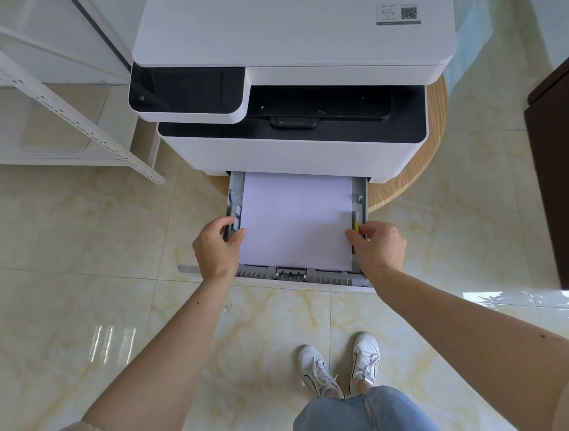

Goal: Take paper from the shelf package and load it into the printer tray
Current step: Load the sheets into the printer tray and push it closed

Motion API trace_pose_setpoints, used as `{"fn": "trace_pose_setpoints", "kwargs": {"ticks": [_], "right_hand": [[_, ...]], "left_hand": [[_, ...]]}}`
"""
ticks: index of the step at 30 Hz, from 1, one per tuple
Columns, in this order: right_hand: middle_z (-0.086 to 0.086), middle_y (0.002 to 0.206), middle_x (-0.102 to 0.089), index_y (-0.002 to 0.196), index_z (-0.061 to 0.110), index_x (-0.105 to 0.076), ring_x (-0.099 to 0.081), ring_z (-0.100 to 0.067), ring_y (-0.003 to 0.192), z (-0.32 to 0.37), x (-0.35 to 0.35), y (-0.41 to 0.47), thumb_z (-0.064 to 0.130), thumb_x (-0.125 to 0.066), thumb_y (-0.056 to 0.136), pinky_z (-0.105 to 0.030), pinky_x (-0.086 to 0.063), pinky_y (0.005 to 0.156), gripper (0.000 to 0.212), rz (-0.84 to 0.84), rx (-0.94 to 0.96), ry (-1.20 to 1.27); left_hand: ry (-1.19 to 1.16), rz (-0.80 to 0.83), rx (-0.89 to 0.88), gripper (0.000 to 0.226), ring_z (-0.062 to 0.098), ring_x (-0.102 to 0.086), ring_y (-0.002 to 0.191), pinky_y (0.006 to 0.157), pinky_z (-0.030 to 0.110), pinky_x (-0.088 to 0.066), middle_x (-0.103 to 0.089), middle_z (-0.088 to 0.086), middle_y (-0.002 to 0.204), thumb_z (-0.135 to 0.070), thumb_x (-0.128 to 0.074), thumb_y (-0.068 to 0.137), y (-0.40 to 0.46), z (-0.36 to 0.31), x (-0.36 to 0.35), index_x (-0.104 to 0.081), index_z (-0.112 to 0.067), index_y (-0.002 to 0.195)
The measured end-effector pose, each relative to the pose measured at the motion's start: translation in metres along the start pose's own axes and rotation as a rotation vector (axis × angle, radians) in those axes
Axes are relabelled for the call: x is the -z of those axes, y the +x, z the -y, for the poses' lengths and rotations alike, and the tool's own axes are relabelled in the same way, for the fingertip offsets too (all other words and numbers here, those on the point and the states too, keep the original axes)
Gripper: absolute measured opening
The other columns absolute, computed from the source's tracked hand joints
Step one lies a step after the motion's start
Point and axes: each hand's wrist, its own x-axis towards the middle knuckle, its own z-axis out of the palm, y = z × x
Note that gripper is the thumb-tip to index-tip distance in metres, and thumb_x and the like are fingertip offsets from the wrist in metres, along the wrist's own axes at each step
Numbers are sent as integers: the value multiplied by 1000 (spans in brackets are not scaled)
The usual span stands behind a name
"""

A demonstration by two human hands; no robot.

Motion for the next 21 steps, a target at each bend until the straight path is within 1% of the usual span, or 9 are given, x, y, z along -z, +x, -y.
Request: {"fn": "trace_pose_setpoints", "kwargs": {"ticks": [2,4,6,8,12,14,17,20,21], "right_hand": [[-11,96,-71,81,10,-74,-63,-29,88,0,-1,1,24,-71,81,-37,-55,74,15,4,-29,24],[-12,90,-71,75,8,-74,-63,-30,82,0,-1,2,24,-71,80,-38,-57,71,17,3,-40,23],[-12,87,-71,70,6,-73,-63,-30,78,0,-2,4,23,-71,79,-39,-58,68,20,10,-39,17],[-12,88,-70,65,6,-72,-62,-30,77,-1,-3,5,22,-70,79,-36,-56,65,21,22,-38,17],[-9,99,-68,62,16,-70,-62,-27,83,0,-3,6,24,-69,79,-37,-57,68,18,36,-60,31],[-8,101,-67,63,16,-71,-62,-27,82,1,-3,6,25,-69,79,-39,-58,69,18,48,-77,35],[-9,101,-67,61,19,-70,-63,-26,79,3,-3,7,28,-68,77,-39,-58,68,19,58,-90,27],[-9,102,-67,61,21,-70,-64,-26,79,4,-2,6,28,-69,77,-41,-59,70,18,57,-96,17],[-9,102,-67,61,21,-69,-64,-26,79,5,-2,6,28,-69,77,-41,-59,70,18,57,-95,12]], "left_hand": [[-71,-37,47,28,20,-70,95,86,29,-54,-74,8,100,-5,-78,76,-1,0,-1,-70,-6,103],[-123,-54,79,27,18,-70,89,85,30,-56,-74,6,93,-2,-77,76,-2,-1,-1,-70,-5,101],[-77,-51,58,16,22,-69,75,79,35,-58,-72,5,78,-6,-76,76,-2,0,-1,-73,-4,91],[-33,-42,62,9,25,-62,65,71,35,-54,-66,3,66,-10,-75,75,-2,1,-2,-74,-4,82],[-16,-17,90,7,21,-45,58,57,27,-42,-63,14,63,-11,-69,76,1,3,-5,-70,-5,72],[-23,-9,106,8,21,-40,58,58,25,-36,-61,17,65,-11,-68,75,3,7,-7,-68,-4,70],[-46,-3,125,8,20,-43,59,60,27,-43,-64,16,67,-12,-70,73,5,10,-8,-69,-4,71],[-30,11,102,9,21,-41,58,59,24,-38,-56,7,59,-12,-71,74,5,8,-6,-70,-4,71],[-30,14,90,8,21,-44,58,59,25,-42,-60,6,61,-12,-72,74,5,7,-6,-72,-4,73]]}}
